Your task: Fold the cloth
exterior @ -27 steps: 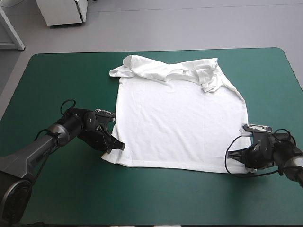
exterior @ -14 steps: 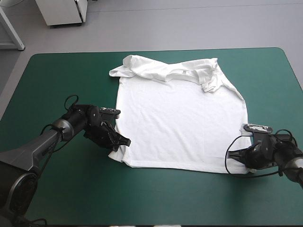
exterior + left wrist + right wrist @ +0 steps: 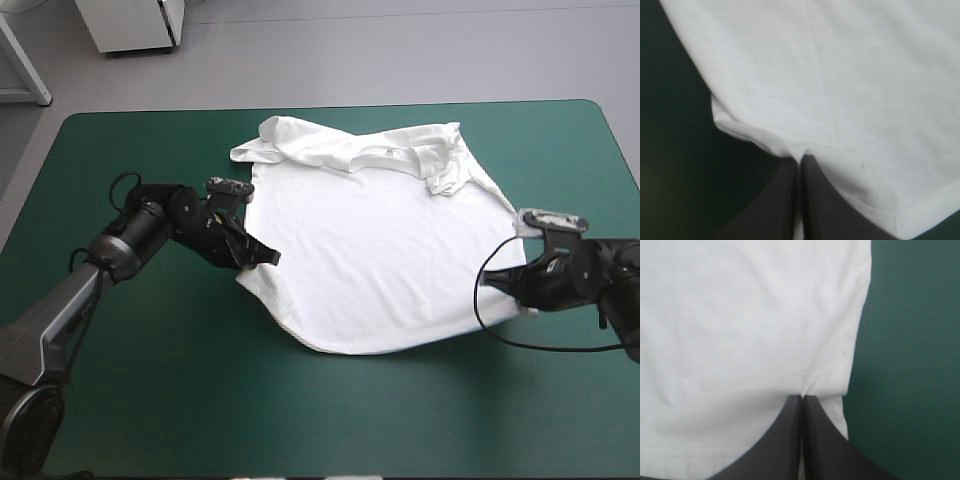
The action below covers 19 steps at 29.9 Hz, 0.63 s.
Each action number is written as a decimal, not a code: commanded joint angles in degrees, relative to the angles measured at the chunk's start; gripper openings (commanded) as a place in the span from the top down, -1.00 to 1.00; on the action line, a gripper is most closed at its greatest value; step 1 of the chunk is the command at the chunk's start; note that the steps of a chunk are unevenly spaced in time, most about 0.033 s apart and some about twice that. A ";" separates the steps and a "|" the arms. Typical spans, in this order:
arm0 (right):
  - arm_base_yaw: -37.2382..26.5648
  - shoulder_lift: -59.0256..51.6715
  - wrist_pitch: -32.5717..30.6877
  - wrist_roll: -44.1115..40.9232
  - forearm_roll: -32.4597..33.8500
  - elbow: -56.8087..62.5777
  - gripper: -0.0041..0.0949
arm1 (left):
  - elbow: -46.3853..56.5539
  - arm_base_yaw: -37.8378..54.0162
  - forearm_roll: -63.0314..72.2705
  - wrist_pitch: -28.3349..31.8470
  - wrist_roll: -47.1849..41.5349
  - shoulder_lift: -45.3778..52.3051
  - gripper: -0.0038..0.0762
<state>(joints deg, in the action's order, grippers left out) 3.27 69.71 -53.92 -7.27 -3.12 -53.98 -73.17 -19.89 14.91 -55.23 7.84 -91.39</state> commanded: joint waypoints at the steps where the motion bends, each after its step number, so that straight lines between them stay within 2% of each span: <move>1: 0.02 -2.23 -1.03 0.18 1.26 -9.67 0.96 | -6.71 -0.24 0.17 -1.41 -0.10 4.70 0.93; 7: 0.02 -2.23 -2.80 1.19 1.26 -25.70 0.96 | -17.37 -0.24 -2.43 -4.56 -0.10 7.09 0.93; 13: 0.02 -2.23 -7.50 6.59 -0.06 -41.17 0.96 | -31.72 -0.24 -4.39 -8.01 0.00 8.12 0.93; 19: 0.02 -2.23 -7.53 8.38 -0.06 -54.93 0.96 | -48.85 -0.24 -4.39 -8.42 1.87 8.37 0.93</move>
<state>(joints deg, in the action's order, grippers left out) 3.27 69.20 -64.81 0.00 -3.12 -102.42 -113.42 -19.89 9.96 -66.79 8.72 -85.80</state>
